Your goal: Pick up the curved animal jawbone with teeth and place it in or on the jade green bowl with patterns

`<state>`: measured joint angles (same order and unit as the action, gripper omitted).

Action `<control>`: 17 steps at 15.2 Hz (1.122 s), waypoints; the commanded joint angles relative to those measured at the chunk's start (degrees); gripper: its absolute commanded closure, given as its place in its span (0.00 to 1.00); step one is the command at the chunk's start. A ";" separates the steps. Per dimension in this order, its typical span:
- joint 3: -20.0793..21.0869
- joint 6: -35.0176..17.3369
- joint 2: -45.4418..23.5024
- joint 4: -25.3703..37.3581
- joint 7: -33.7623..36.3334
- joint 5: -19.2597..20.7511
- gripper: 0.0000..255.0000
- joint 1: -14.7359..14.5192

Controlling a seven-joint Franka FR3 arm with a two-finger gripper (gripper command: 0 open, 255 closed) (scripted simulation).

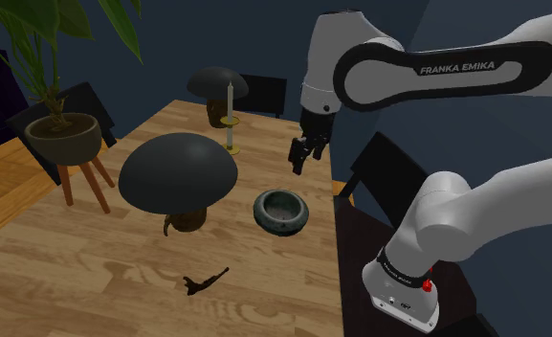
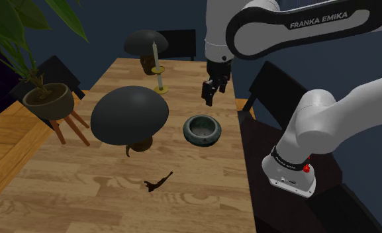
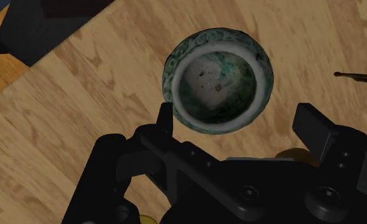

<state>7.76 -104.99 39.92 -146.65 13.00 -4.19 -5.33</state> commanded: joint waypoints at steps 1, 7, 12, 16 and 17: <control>2.18 -4.17 -2.20 -0.92 1.06 -0.79 0.00 -1.27; 8.81 -15.33 -10.18 -1.47 4.63 -1.64 0.00 -4.19; 14.70 -24.20 -18.61 -0.03 8.82 0.26 0.00 -5.26; 19.55 -30.51 -26.35 2.35 13.83 4.73 0.00 -5.10; 20.75 -31.91 -28.43 3.12 15.42 6.42 0.00 -4.94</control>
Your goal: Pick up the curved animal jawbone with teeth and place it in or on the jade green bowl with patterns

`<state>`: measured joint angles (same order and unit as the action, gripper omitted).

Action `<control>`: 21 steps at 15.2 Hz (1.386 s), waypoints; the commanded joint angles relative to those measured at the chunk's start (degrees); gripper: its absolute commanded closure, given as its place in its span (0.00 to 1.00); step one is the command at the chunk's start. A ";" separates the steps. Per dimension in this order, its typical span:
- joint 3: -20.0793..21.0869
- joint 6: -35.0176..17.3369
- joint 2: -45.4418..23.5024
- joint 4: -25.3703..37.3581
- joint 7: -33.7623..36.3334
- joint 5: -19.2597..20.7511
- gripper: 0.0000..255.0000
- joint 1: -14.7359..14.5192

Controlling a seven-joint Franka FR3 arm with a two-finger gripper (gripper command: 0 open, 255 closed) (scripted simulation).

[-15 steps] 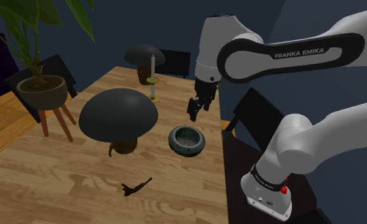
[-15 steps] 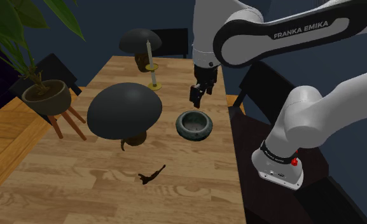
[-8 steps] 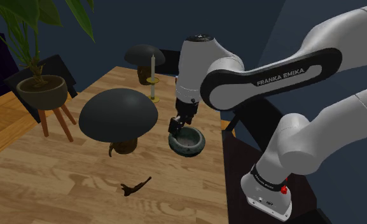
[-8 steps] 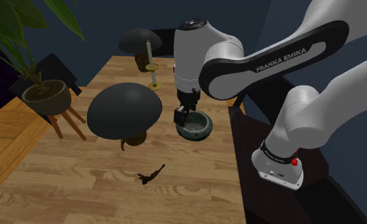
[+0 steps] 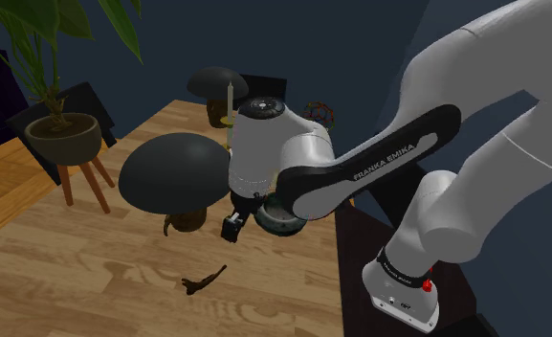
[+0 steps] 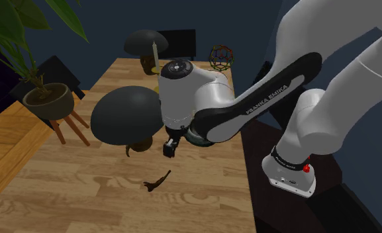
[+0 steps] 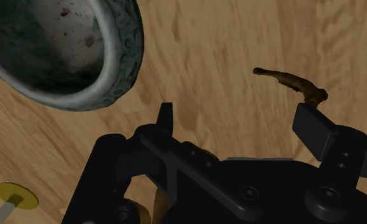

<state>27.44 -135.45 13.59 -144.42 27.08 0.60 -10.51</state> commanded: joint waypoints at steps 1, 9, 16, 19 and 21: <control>2.25 -2.76 -4.23 1.73 3.10 3.58 0.00 0.43; 6.09 -7.93 -23.19 11.59 21.51 26.85 0.00 -2.29; 2.31 -8.83 -33.84 18.26 30.12 39.13 0.00 -8.43; 0.92 -9.96 -36.04 18.87 31.63 41.45 0.00 -9.17; 0.17 -10.55 -37.19 19.24 32.41 42.64 0.00 -9.57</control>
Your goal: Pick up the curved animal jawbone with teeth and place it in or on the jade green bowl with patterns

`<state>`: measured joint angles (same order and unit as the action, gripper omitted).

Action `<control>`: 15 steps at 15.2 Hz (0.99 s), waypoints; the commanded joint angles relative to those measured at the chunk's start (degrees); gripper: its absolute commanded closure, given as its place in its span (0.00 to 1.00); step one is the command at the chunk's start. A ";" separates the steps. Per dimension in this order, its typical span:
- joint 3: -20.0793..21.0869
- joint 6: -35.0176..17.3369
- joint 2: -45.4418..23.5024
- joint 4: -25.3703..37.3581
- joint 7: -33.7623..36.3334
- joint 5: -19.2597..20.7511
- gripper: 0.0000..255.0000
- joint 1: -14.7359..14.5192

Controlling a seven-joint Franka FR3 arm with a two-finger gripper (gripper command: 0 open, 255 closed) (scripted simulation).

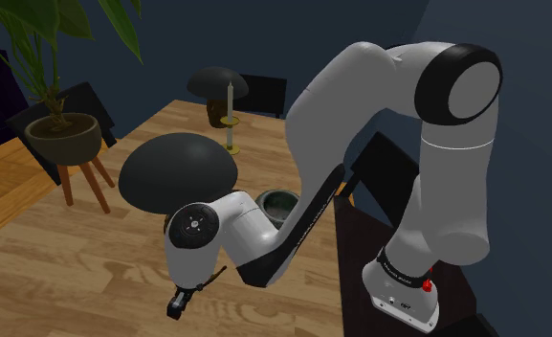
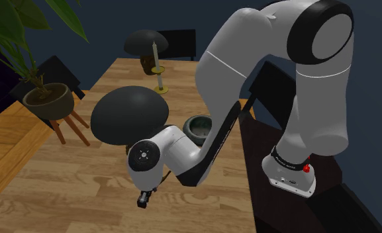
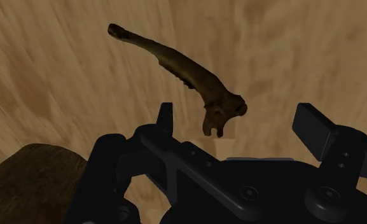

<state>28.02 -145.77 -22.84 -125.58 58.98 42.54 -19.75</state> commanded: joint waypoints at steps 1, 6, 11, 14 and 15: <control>-0.42 -0.23 -0.77 0.40 0.51 0.71 0.00 -0.34; -0.42 -0.23 -0.77 0.40 0.50 0.70 0.00 -0.34; -0.45 -0.31 -0.76 0.30 0.58 0.77 1.00 -0.35; -0.43 -0.34 -0.69 0.21 0.62 0.77 1.00 -0.36; -0.46 -0.37 -0.72 0.21 0.63 0.81 1.00 -0.35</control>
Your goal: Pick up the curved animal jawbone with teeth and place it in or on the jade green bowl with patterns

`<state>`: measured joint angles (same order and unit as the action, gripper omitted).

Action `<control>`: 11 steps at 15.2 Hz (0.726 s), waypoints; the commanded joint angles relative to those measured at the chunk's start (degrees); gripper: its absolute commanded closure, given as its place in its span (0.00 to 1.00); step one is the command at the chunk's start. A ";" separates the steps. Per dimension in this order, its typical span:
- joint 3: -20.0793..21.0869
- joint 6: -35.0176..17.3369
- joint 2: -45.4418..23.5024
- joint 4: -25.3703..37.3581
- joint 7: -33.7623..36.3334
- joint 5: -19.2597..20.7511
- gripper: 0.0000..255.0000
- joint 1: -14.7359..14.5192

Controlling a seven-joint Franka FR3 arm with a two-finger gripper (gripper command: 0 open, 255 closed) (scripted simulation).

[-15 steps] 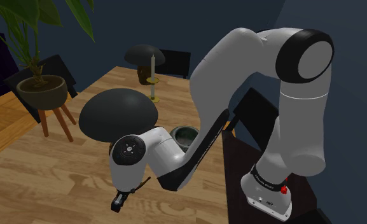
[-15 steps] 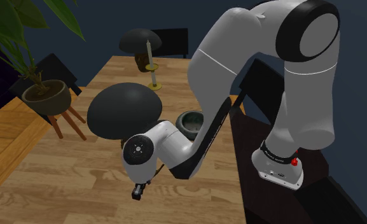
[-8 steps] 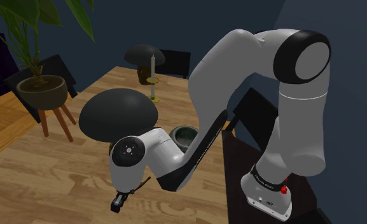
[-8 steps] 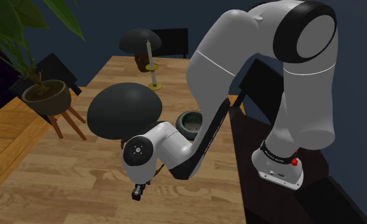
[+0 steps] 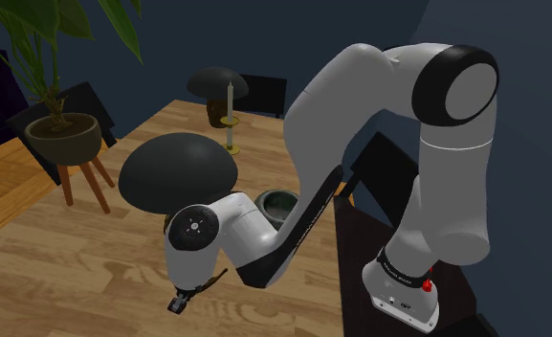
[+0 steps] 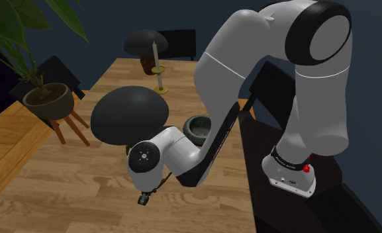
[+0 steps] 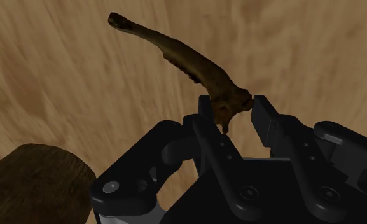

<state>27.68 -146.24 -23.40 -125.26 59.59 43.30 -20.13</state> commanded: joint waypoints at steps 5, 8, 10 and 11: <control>1.28 1.44 1.82 -0.27 -2.03 -2.41 1.00 1.04; 2.56 2.67 3.83 -0.51 -3.97 -4.79 1.00 1.98; 3.37 3.52 5.16 -0.60 -5.28 -6.39 1.00 2.57; 3.75 3.95 5.82 -0.62 -5.93 -7.19 1.00 2.86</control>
<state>30.99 -142.80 -18.28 -125.86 54.31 36.99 -17.53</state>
